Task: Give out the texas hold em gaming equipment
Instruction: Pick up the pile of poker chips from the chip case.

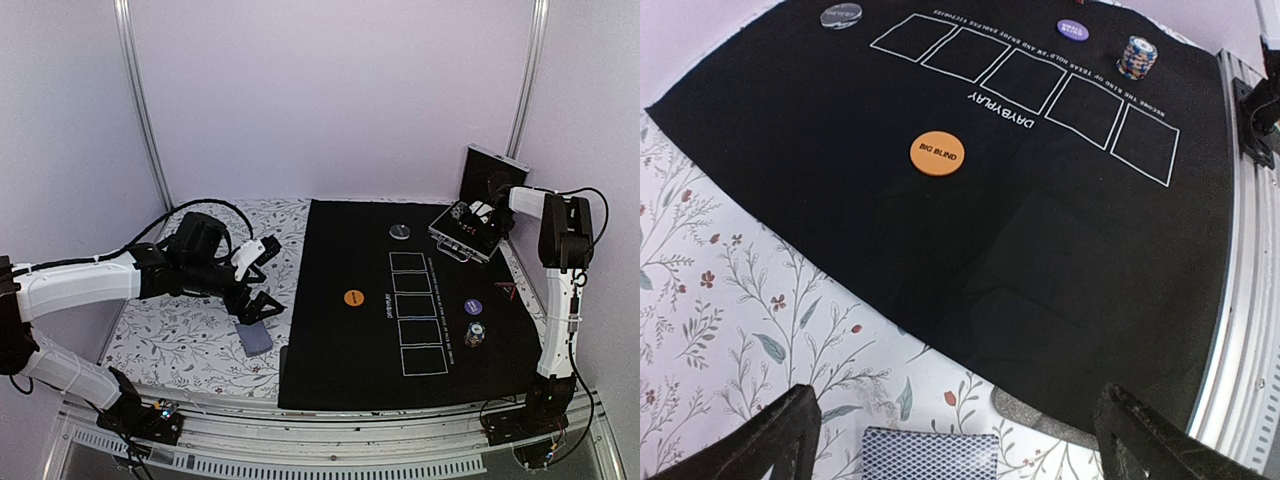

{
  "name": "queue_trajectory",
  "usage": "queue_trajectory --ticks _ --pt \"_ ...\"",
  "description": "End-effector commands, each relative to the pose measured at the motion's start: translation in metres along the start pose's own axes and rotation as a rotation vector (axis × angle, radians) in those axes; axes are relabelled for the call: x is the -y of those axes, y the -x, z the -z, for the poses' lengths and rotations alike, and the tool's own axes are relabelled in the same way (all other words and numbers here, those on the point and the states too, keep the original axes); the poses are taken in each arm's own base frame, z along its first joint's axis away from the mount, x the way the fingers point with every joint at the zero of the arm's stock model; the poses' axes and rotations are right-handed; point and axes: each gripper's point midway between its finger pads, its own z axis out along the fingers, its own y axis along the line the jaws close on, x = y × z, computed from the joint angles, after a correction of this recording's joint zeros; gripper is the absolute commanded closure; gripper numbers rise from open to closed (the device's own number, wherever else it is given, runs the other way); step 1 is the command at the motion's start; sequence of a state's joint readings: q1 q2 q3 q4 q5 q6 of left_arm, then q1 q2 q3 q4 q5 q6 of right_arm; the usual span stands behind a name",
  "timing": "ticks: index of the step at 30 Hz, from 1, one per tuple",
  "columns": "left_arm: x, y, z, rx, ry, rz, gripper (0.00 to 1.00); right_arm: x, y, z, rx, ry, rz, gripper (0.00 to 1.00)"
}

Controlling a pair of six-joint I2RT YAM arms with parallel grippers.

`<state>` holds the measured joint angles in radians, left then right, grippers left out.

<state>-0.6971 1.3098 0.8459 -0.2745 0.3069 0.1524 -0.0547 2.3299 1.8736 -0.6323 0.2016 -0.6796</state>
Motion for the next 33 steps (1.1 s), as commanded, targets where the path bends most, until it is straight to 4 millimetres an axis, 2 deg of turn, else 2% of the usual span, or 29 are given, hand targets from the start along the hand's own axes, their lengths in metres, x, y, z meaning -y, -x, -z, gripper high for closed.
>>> queue_trajectory --ticks 1,4,10,12,14,16,19,24,28,33 --pt "-0.003 -0.003 -0.001 -0.004 -0.005 0.015 0.02 -0.052 -0.003 -0.030 0.014 0.195 0.004 0.38" --pt "-0.003 -0.003 -0.001 -0.003 -0.004 0.015 0.02 -0.056 -0.003 -0.031 0.021 0.231 -0.004 0.47" --pt "-0.004 -0.004 -0.002 -0.007 -0.002 0.015 0.02 -0.043 -0.025 -0.047 -0.060 0.118 -0.001 0.52" --pt "-0.004 -0.003 -0.002 -0.007 -0.002 0.016 0.02 -0.037 -0.031 -0.049 -0.084 0.081 0.004 0.52" --pt "-0.004 -0.004 -0.002 -0.009 -0.005 0.019 0.02 -0.036 -0.035 -0.050 -0.098 0.065 0.021 0.47" --pt "-0.004 -0.005 -0.002 -0.009 -0.006 0.020 0.02 -0.040 -0.036 -0.051 -0.101 0.072 0.028 0.43" --pt "-0.004 -0.005 -0.003 -0.010 -0.008 0.019 0.02 -0.049 -0.039 -0.055 -0.119 0.067 0.058 0.44" --pt "-0.004 -0.005 -0.003 -0.011 -0.008 0.020 0.02 -0.061 -0.035 -0.060 -0.131 0.054 0.108 0.54" --pt "-0.004 -0.005 -0.002 -0.009 -0.009 0.018 0.02 -0.057 -0.031 -0.056 -0.120 0.044 0.094 0.66" --pt "-0.003 -0.004 -0.002 -0.006 -0.011 0.019 0.02 -0.047 -0.021 -0.040 -0.084 0.029 0.080 0.78"
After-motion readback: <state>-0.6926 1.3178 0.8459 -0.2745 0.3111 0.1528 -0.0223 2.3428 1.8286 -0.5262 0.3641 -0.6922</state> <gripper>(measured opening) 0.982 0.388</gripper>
